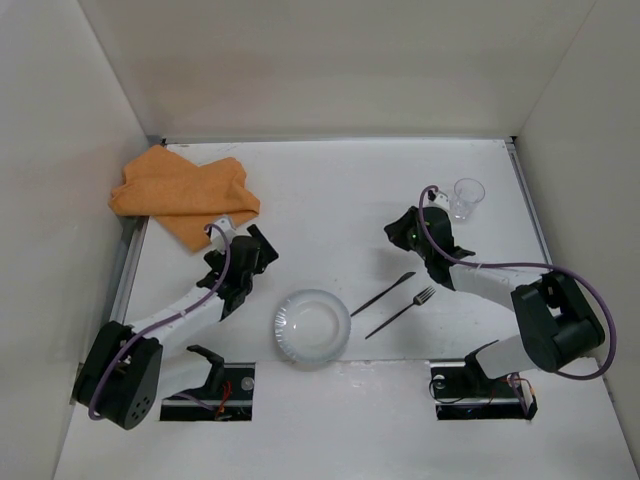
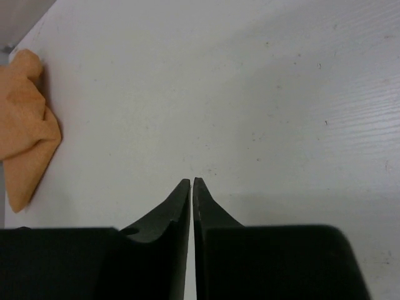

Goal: Set the dinner table for one person

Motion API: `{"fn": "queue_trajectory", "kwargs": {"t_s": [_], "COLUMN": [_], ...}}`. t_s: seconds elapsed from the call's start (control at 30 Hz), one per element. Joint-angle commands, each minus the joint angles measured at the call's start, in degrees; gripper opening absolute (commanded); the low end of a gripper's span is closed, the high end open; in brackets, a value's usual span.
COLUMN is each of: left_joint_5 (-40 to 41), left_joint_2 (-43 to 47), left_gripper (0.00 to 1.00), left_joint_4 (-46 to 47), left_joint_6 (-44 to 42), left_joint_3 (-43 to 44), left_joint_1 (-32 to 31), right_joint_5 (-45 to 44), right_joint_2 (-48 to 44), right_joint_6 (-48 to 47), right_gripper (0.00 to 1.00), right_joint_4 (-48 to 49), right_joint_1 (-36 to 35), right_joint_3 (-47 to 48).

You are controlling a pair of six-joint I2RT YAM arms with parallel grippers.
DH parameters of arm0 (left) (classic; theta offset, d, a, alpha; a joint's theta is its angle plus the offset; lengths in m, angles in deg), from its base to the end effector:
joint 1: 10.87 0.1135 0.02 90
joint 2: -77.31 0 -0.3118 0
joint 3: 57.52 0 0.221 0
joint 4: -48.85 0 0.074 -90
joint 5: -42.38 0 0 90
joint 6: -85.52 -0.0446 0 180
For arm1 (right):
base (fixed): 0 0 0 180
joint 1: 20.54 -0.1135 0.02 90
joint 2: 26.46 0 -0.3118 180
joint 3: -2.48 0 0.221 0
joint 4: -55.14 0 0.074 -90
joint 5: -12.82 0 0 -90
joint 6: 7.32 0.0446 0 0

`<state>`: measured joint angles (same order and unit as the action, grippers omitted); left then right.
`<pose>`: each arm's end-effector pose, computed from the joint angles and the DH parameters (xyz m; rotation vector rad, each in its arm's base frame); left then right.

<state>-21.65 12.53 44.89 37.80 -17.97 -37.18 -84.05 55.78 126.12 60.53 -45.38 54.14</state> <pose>0.1760 -0.0652 0.2457 -0.5507 1.9604 -0.2828 0.2520 0.1108 0.2597 0.4112 2.0243 0.6328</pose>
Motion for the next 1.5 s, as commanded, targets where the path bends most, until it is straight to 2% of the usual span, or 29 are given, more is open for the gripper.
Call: {"fn": "queue_trajectory", "kwargs": {"t_s": [0.0,0.2,0.33,0.43,0.47,0.53,0.57,0.6,0.7,0.8,0.93,1.0,1.17,1.27,1.37,1.47], "left_joint_5": [4.6,7.59,7.77,6.64,6.28,5.67,5.49,5.31,5.14,4.26,0.4,-0.49,-2.42,-5.05,-11.27,-19.89], "left_joint_2": [-1.4,-8.86,-14.23,-17.92,-18.98,-21.96,-23.28,-24.86,-28.91,-32.51,-38.66,-41.56,-46.93,-48.6,-49.39,-49.66], "left_gripper": [1.0,1.0,1.0,1.0,0.92,0.67,0.58,0.55,0.62,0.75,0.76,0.73,0.54,0.35,0.18,0.11], "left_joint_4": [3.85,8.23,10.35,12.02,12.29,12.38,12.29,11.94,11.15,10.62,6.68,5.18,5.26,4.64,5.26,7.1], "left_joint_6": [-2.2,-7.12,-8.88,-8.27,-8.18,-8.09,-8.09,-8.01,-7.48,-7.82,-8.44,-9.06,-11.61,-11.87,-11.26,-11.78], "left_joint_3": [3.01,9.42,14.34,17.5,18.56,21.72,23.04,24.45,28.14,32.18,37.98,40.53,43.53,44.32,43.36,42.66], "left_joint_1": [0.24,3.14,5.69,9.11,9.91,11.75,12.28,12.98,14.48,15.54,15.37,15.02,13.17,12.73,11.42,7.56], "right_joint_5": [2.91,4.59,4.32,4.68,4.68,4.59,4.76,4.94,5.47,5.64,6.44,6.08,6.0,6.34,6.09,5.82], "right_joint_2": [0.2,0.65,0.47,0.73,0.73,0.99,1.34,1.7,1.87,2.4,2.93,3.1,2.67,2.84,2.32,2.66], "right_joint_6": [0.15,0.42,0.07,-0.2,-0.46,-0.81,-0.9,-0.9,-1.43,-1.69,-2.31,-2.57,-2.57,-2.31,-2.39,-2.05], "right_gripper": [0.07,0.09,0.19,0.32,0.36,0.42,0.45,0.46,0.49,0.49,0.49,0.49,0.49,0.49,0.5,0.51], "right_joint_4": [3.02,3.29,3.46,3.46,3.46,3.46,3.46,3.29,2.94,2.85,2.41,2.41,2.41,2.41,2.41,2.76], "right_joint_1": [-0.51,-0.51,-0.51,-0.51,-0.51,-0.86,-0.95,-1.13,-1.83,-2.36,-3.67,-3.77,-3.77,-3.77,-3.59,-2.72], "right_joint_3": [2.24,2.6,2.33,2.68,2.77,3.03,3.3,3.47,4.0,4.53,5.41,5.5,5.23,5.14,4.71,4.35]}}
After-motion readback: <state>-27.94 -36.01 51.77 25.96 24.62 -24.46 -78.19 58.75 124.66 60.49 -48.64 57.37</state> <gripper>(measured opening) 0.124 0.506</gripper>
